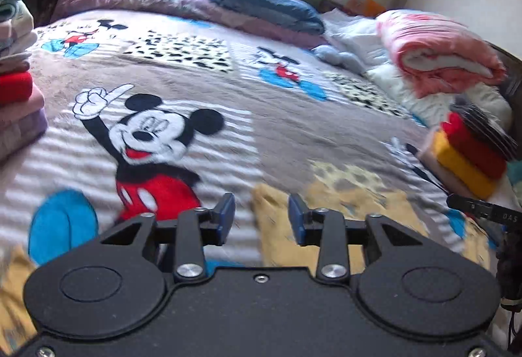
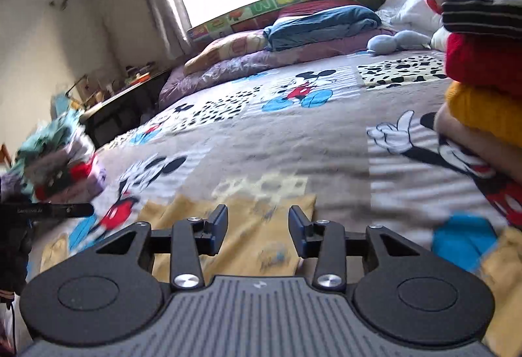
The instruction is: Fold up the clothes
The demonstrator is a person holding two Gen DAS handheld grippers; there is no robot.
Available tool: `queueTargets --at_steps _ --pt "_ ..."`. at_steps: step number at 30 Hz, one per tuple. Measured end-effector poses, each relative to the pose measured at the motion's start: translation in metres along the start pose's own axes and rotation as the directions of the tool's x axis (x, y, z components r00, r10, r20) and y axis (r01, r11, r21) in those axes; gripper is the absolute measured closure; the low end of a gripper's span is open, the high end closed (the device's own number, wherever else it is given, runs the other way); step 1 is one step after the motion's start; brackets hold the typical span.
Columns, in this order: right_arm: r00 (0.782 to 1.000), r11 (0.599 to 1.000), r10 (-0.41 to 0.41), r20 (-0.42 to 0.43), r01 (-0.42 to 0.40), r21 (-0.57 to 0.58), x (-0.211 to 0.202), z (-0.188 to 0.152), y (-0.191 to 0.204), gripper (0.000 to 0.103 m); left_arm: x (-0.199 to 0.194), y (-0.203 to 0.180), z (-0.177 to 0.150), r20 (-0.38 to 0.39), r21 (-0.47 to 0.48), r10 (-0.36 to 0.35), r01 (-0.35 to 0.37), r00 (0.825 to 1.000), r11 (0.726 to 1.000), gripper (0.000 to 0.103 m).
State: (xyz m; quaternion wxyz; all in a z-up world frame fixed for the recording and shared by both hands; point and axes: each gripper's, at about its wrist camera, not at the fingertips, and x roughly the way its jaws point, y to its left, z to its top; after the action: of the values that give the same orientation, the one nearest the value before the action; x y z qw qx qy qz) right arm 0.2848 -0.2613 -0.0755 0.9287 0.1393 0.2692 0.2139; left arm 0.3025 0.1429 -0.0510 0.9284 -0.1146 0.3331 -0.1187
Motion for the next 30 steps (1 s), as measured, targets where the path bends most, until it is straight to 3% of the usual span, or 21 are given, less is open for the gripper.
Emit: queueTargets --at_steps 5,12,16,17,19,20,21,22,25,30 --pt "0.999 0.993 0.035 -0.039 -0.03 0.112 0.039 0.013 -0.039 0.058 0.032 0.018 0.007 -0.022 -0.076 -0.064 0.062 0.998 0.995 0.052" --pt "0.993 0.968 0.09 -0.076 -0.069 0.243 0.065 -0.001 -0.065 0.054 0.064 0.024 -0.003 -0.1 -0.145 -0.147 0.132 0.984 0.981 0.053" --pt "0.99 0.971 0.103 -0.095 -0.079 0.227 0.072 -0.001 -0.061 0.053 0.069 0.022 -0.007 -0.104 -0.151 -0.189 0.172 0.977 0.973 0.069" --pt "0.99 0.972 0.107 -0.097 -0.084 0.22 0.073 -0.002 -0.06 0.055 0.071 0.021 -0.007 -0.104 -0.147 -0.19 0.173 0.976 0.974 0.072" --pt "0.989 0.974 0.103 -0.104 -0.08 0.211 0.074 -0.004 -0.058 0.064 0.073 0.019 -0.009 -0.098 -0.139 -0.191 0.176 0.977 0.974 0.09" --pt "0.989 0.975 0.102 -0.107 -0.078 0.207 0.075 -0.005 -0.058 0.074 0.073 0.018 -0.01 -0.091 -0.136 -0.191 0.178 0.977 0.975 0.1" --pt "0.989 0.975 0.104 -0.108 -0.08 0.206 0.076 -0.007 -0.058 0.093 0.072 0.018 -0.009 -0.067 -0.133 -0.179 0.169 0.981 0.977 0.101" --pt "0.988 0.975 0.109 -0.108 -0.085 0.206 0.077 -0.008 -0.059 0.098 0.067 0.018 -0.007 -0.026 -0.128 -0.168 0.163 0.985 0.978 0.102" --pt "0.996 0.976 0.071 -0.06 -0.057 0.209 0.07 -0.008 -0.061 0.099 0.056 0.025 -0.002 0.043 -0.143 -0.16 0.165 0.986 0.976 0.102" --pt "0.996 0.974 0.055 -0.072 -0.038 0.225 0.073 -0.013 -0.068 0.099 0.069 0.038 -0.008 -0.009 -0.18 -0.121 0.117 0.993 0.977 0.102"
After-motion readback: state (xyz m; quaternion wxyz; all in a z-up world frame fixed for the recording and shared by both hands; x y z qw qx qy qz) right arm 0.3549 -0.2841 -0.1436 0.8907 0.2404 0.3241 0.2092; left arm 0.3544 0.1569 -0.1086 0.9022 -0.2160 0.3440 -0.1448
